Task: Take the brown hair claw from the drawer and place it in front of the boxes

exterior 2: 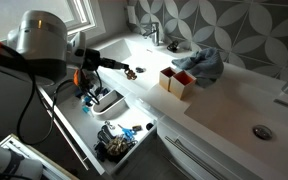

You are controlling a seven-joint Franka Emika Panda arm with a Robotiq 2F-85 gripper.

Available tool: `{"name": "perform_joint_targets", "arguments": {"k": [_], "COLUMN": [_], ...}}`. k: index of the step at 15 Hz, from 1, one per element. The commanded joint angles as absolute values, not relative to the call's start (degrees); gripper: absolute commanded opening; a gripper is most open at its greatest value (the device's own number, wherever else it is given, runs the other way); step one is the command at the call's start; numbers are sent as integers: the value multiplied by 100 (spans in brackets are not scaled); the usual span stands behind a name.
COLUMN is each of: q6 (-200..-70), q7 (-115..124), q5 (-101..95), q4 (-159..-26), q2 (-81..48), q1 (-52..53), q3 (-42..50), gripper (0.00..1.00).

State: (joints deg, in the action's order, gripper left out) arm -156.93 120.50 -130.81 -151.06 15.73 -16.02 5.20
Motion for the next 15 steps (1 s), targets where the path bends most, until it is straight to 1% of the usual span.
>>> {"name": "perform_joint_targets", "arguments": {"k": [1, 7, 15], "q6": [-15693, -15520, -15479], "q7": [12076, 12089, 12542], "q5": [-12919, -12730, -12729], "q4": [-14721, -14317, -13335], "q2": [1219, 554, -535], "q1": [-1738, -1847, -1863], "q3": [702, 888, 999], "gripper": [1, 1, 1]}}
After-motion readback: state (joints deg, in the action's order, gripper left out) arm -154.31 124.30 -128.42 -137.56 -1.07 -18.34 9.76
